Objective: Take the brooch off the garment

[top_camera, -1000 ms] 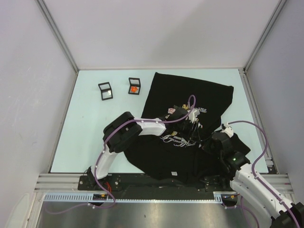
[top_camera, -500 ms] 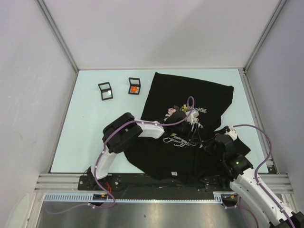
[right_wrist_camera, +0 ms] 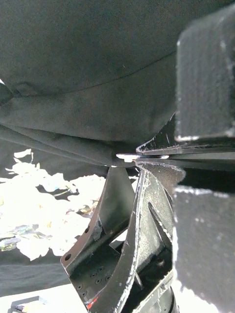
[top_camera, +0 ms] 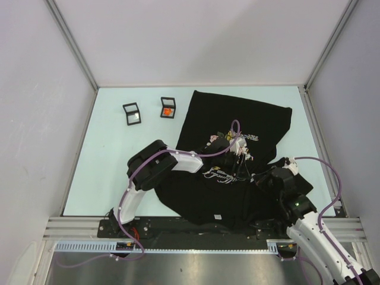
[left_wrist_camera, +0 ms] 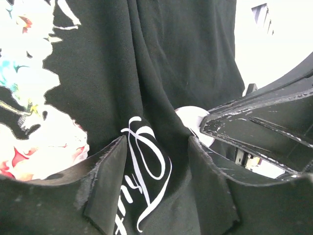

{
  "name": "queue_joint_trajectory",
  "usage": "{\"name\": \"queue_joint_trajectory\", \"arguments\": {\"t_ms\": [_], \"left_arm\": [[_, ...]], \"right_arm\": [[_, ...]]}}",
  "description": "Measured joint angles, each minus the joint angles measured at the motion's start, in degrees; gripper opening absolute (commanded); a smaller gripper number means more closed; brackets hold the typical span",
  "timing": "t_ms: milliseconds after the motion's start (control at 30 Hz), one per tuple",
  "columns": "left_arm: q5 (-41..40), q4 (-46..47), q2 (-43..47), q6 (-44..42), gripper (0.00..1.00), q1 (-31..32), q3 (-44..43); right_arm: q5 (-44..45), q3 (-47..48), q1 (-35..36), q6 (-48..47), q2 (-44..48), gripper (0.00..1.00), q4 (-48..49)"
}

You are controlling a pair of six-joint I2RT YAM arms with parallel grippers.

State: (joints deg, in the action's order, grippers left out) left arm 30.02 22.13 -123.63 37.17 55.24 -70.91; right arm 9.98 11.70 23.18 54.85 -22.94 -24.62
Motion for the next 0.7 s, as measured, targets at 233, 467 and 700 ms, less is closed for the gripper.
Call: {"name": "queue_joint_trajectory", "arguments": {"t_ms": [233, 467, 700], "left_arm": [[0.9, 0.0, 0.3, 0.4, 0.69, -0.2, 0.0], [1.2, -1.6, 0.3, 0.4, 0.67, -0.2, -0.9], [1.7, -3.3, -0.5, 0.6, 0.61, -0.2, -2.3]], "right_arm": [[-0.1, -0.1, -0.2, -0.6, -0.3, 0.00, 0.1], [-0.3, -0.1, -0.2, -0.9, -0.5, 0.00, 0.7], [-0.5, -0.2, -0.1, -1.3, -0.7, 0.00, 1.2]]}}
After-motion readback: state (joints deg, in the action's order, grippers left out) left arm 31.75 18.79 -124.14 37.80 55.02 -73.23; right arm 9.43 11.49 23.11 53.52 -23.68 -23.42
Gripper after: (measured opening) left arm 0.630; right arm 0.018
